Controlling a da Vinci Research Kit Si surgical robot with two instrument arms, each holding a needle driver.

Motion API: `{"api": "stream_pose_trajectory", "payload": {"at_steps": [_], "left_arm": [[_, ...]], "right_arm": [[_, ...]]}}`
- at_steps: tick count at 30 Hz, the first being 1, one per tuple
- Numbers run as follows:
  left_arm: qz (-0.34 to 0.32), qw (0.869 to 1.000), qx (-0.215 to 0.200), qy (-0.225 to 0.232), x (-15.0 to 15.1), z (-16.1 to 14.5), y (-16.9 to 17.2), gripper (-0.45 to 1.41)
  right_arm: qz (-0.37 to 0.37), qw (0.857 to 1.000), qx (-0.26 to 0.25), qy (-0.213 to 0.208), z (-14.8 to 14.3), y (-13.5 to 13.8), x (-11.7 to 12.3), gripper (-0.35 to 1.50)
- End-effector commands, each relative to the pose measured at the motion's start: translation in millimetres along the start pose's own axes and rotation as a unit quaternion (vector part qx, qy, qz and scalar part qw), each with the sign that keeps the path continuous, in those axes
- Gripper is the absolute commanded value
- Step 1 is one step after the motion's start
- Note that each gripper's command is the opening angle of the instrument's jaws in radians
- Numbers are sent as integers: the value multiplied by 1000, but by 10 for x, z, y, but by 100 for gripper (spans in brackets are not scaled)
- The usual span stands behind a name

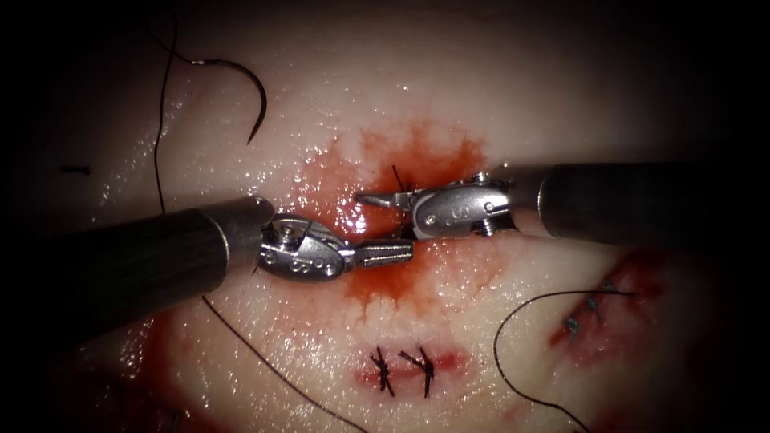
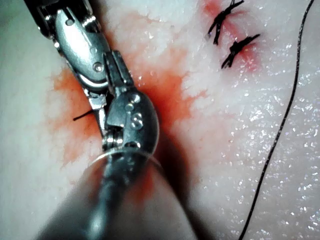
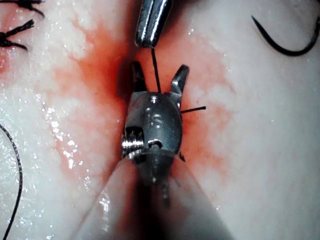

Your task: Wound Closure

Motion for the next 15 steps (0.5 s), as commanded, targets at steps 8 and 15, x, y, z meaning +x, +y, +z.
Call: {"api": "stream_pose_trajectory", "payload": {"at_steps": [8, 15], "left_arm": [[-5, 1000, 0, 1, -1, 9, 1, -45], [-8, 1000, 0, 1, 2, 9, 2, -45]], "right_arm": [[-1, 1000, -2, 0, 20, -4, -3, 138], [-2, 1000, -2, 1, 22, -5, -4, 136]]}}
